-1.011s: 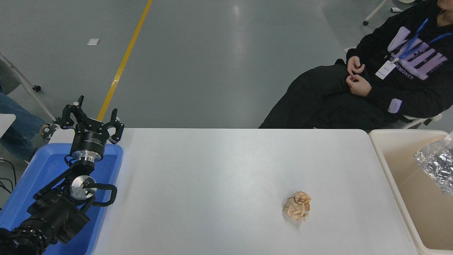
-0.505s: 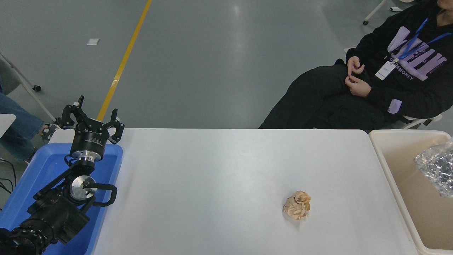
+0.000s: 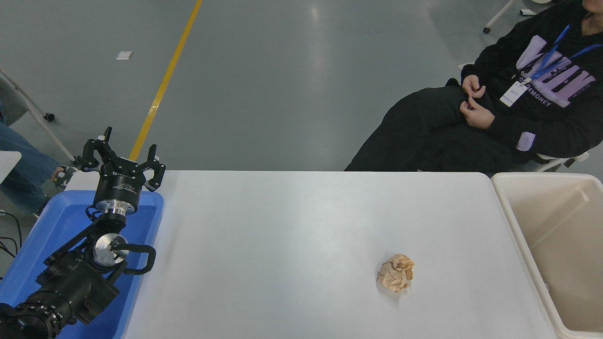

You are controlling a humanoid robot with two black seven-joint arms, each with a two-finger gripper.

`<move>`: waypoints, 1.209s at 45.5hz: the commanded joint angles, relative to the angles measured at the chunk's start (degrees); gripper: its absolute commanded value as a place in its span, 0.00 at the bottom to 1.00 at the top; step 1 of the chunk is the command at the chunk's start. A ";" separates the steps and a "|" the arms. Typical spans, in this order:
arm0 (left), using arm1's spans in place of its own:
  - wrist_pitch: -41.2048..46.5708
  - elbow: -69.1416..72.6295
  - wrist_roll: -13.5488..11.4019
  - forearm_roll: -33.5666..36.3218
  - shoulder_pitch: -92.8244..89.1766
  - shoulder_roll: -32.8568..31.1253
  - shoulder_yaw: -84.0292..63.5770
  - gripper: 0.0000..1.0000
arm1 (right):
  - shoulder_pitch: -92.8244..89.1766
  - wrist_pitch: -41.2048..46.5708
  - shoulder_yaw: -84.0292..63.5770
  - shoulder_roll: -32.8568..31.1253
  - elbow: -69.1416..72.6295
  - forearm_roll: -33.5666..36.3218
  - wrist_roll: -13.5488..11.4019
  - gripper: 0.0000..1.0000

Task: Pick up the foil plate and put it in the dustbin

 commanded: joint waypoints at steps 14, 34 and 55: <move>0.00 -0.06 0.00 0.00 0.00 0.00 0.00 0.99 | 29.64 1.57 -26.88 -3.88 35.83 -0.14 -0.07 1.00; 0.00 0.03 0.00 0.09 0.00 0.00 0.00 0.99 | 63.67 36.62 -42.63 2.71 51.58 -2.24 -0.16 1.00; 0.00 0.03 0.00 0.00 0.00 0.00 0.00 0.99 | 78.44 46.57 -36.83 21.26 57.03 -12.71 -0.07 1.00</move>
